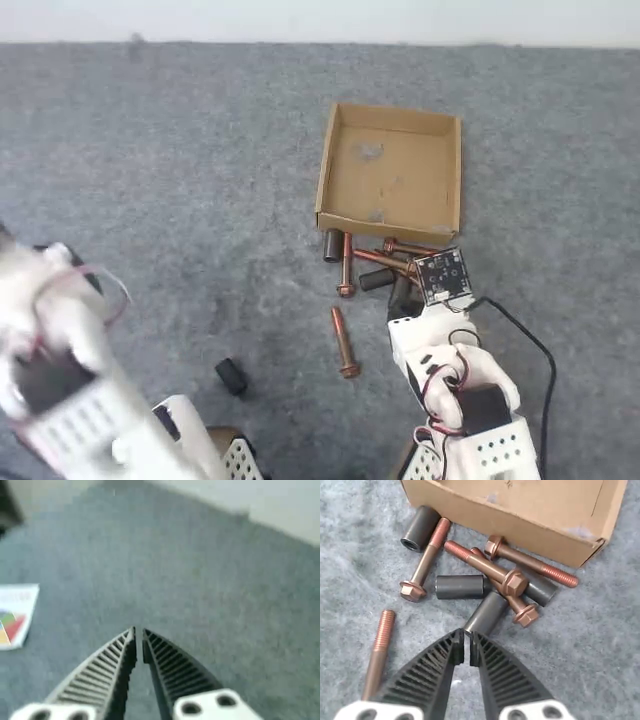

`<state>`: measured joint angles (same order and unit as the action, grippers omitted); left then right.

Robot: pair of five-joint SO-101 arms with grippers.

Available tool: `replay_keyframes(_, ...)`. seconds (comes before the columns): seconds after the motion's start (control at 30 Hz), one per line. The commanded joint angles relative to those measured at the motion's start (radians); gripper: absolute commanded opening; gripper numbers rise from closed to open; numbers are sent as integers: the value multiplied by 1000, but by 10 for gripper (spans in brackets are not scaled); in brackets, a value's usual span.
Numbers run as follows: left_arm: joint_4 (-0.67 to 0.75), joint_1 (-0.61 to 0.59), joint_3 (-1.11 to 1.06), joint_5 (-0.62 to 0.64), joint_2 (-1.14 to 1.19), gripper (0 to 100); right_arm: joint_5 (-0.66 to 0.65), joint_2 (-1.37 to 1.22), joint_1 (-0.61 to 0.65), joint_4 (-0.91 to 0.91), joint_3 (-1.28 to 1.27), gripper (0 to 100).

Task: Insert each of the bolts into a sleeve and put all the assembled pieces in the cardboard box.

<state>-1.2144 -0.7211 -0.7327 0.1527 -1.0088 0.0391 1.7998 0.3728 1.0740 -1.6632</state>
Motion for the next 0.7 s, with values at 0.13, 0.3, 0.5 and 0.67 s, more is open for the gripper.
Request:
replay_keyframes(0.13,21,-114,153,163,396,20,5,13,2,-1,-20,6)
replay_keyframes(0.3,37,-144,151,301,516,21,3,13,2,-1,-20,6)
replay_keyframes(0.5,72,-143,150,404,647,21,-120,13,8,-47,-20,6)
replay_keyframes(0.67,126,-161,159,428,710,21,-304,12,31,-211,-11,6)
